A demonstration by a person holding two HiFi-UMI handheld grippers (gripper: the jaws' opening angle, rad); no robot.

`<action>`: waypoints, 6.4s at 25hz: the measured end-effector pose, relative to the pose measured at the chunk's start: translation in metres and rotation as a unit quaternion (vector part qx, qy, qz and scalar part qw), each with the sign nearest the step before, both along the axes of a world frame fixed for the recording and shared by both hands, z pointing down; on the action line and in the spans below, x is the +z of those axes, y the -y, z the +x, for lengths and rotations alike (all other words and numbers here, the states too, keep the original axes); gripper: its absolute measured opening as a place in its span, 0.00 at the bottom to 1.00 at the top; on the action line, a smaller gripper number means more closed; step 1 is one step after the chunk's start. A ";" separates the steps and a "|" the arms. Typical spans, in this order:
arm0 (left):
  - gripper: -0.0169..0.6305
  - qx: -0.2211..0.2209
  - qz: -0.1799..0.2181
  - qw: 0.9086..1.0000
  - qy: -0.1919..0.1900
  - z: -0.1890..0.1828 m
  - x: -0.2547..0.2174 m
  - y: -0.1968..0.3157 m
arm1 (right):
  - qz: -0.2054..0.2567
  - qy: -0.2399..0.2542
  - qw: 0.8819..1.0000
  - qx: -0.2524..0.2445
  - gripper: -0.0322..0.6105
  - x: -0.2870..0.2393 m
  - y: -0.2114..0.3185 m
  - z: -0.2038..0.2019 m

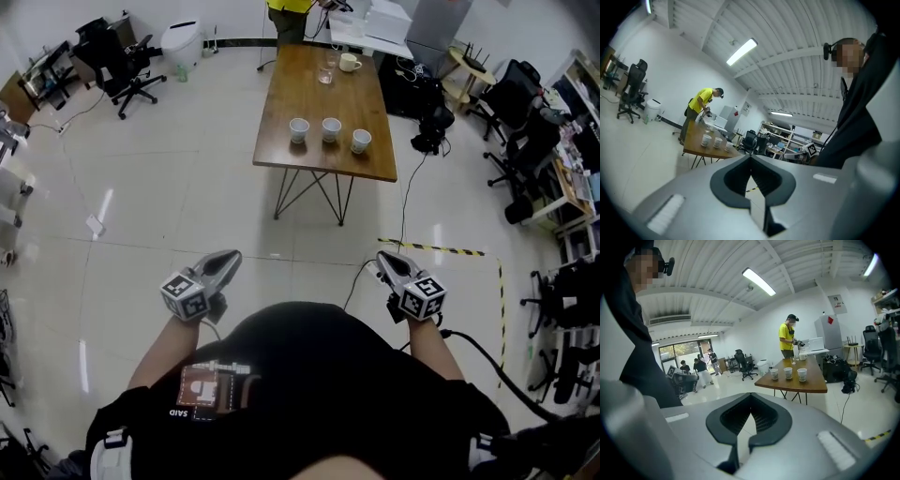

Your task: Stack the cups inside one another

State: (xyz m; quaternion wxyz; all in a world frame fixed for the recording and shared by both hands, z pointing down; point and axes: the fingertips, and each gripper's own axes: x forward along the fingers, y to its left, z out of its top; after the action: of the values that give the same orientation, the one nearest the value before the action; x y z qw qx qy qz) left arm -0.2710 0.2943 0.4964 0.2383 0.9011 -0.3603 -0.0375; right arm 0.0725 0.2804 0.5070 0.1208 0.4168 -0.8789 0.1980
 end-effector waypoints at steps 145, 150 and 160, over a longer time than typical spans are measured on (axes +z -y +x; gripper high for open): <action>0.13 0.434 0.222 0.724 0.488 0.370 0.113 0.466 | -0.036 -0.022 0.992 0.118 0.07 0.054 0.376 0.234; 0.13 0.480 0.213 0.643 0.558 0.389 0.168 0.460 | -0.045 -0.022 0.986 0.157 0.07 0.059 0.344 0.267; 0.07 0.459 0.191 0.629 0.598 0.397 0.192 0.465 | -0.047 -0.029 0.987 0.152 0.07 0.059 0.337 0.277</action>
State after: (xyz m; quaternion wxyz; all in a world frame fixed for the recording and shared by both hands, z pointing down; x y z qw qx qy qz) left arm 0.1257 -0.1710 0.6887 -0.2200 0.8000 0.0512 0.5558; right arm 0.3492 -0.0569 0.5662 0.1339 0.5452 -0.7912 0.2426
